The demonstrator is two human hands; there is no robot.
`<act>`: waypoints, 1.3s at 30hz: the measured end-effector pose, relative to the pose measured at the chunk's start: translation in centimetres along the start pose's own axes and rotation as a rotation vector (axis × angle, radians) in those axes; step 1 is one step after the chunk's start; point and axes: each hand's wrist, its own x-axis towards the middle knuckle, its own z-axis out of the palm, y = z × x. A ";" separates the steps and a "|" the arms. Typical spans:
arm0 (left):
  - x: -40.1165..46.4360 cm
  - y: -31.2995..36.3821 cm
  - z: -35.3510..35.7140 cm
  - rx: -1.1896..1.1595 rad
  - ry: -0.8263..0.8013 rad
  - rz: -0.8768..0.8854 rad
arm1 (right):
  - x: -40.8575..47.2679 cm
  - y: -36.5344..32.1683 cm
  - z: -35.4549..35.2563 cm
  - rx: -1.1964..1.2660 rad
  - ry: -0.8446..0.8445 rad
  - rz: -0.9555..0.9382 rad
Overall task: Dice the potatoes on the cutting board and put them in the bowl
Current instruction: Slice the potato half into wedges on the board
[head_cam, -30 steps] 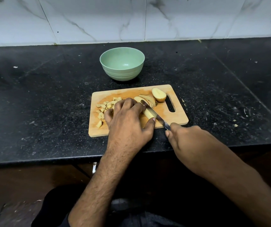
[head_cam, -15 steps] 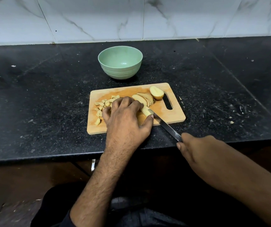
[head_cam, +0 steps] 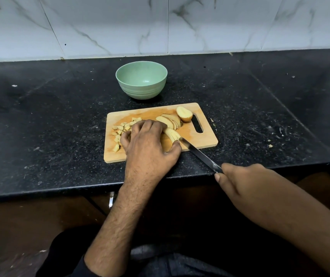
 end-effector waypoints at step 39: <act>0.7 -0.4 -0.6 0.022 -0.089 0.083 | -0.5 -1.1 -1.8 0.037 -0.006 0.160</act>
